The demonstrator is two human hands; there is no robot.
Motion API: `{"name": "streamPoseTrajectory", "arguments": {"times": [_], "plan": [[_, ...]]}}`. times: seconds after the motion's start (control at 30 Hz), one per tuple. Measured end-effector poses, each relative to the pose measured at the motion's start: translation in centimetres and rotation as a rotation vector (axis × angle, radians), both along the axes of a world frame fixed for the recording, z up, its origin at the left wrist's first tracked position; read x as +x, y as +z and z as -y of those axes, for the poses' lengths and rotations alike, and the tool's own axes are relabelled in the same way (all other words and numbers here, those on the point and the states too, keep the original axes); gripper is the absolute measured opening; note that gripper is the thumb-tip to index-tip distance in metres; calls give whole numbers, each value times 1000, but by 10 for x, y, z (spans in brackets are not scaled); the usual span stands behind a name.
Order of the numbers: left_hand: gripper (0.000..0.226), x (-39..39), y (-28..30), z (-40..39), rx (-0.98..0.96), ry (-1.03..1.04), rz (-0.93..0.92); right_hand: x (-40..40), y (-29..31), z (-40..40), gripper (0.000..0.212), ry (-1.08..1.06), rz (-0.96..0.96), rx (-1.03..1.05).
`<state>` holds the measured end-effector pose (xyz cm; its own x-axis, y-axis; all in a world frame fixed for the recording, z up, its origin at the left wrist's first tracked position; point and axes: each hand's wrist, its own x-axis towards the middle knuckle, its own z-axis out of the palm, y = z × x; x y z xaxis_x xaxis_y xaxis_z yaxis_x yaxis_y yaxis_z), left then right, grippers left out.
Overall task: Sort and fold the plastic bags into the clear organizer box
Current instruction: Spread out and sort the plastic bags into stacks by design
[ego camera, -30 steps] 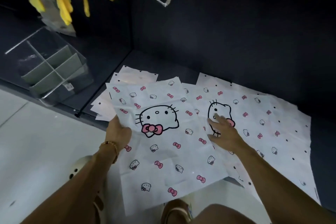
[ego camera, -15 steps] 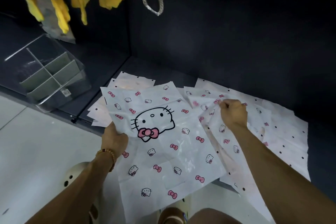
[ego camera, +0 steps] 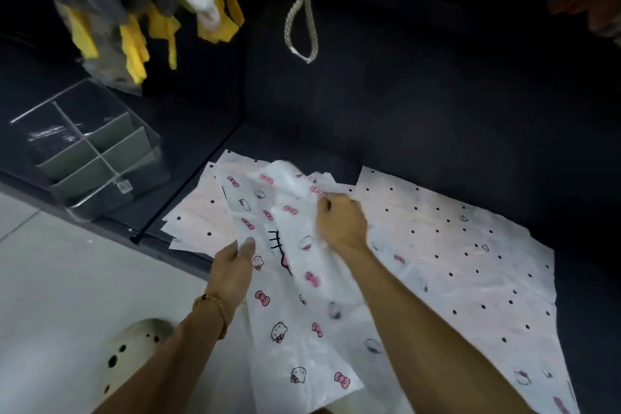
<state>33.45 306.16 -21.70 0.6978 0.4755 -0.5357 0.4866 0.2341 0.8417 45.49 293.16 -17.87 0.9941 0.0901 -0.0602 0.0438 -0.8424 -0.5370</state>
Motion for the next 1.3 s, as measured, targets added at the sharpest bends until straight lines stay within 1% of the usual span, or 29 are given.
{"name": "streamPoseTrajectory", "arguments": {"times": [0.03, 0.07, 0.1, 0.13, 0.17, 0.2, 0.23, 0.27, 0.33, 0.37, 0.4, 0.43, 0.47, 0.53, 0.6, 0.67, 0.73, 0.77, 0.83, 0.93, 1.03, 1.2, 1.3], "plan": [[31, -1, 1, -2, -62, 8, 30, -3, -10, -9, 35, 19, -88, 40], [34, -3, 0, -5, -116, 14, 50, -7, -19, -15, 34, 61, -226, 123], [38, -5, -2, -6, -144, 6, 57, -11, -25, -18, 33, 120, -403, 226], [40, -6, -5, -8, -123, -20, 57, -14, -31, -17, 29, 181, -559, 315], [37, -7, -10, -8, -60, -62, 51, -15, -34, -13, 24, 213, -630, 364], [37, -8, -14, -8, 15, -99, 34, -14, -38, -5, 22, 204, -609, 381], [43, -10, -18, -8, 77, -109, 12, -12, -41, 4, 22, 150, -535, 375], [49, -12, -21, -9, 123, -101, -9, -9, -44, 16, 24, 57, -420, 326], [53, -17, -25, -14, 171, -65, -31, -7, -51, 43, 27, -124, -190, 45], [51, -19, -28, -17, 157, -43, -34, -9, -54, 57, 37, -186, -153, -115], [48, -21, -31, -20, 127, -26, -32, -13, -58, 68, 48, -227, -172, -220], [46, -23, -33, -22, 99, -20, -24, -19, -61, 75, 55, -237, -209, -253], [47, -25, -33, -23, 91, -32, -12, -24, -65, 79, 59, -223, -251, -225], [53, -28, -32, -21, 108, -99, 24, -28, -70, 79, 59, -198, -313, -81], [60, -30, -29, -19, 94, -140, 85, -25, -68, 79, 54, -260, -372, 99], [61, -31, -25, -19, 70, -141, 129, -19, -62, 80, 37, -312, -439, 304], [57, -29, -20, -21, 80, -145, 144, -17, -52, 82, 10, -249, -446, 411], [55, -27, -18, -21, 88, -152, 155, -18, -45, 82, 4, -199, -417, 440], [53, -24, -10, -19, 105, -163, 183, -21, -31, 85, 11, -152, -337, 482], [46, -17, 6, -9, 124, -187, 244, -29, -10, 101, 12, -191, -263, 535], [38, -10, 23, 8, 100, -249, 279, -41, 8, 132, 15, -250, -194, 586], [32, 6, 32, 70, 3, -511, 249, -64, 39, 210, 21, -398, -53, 623], [39, 17, 31, 131, 8, -688, 295, -79, 45, 272, 23, -505, -1, 585]]}}
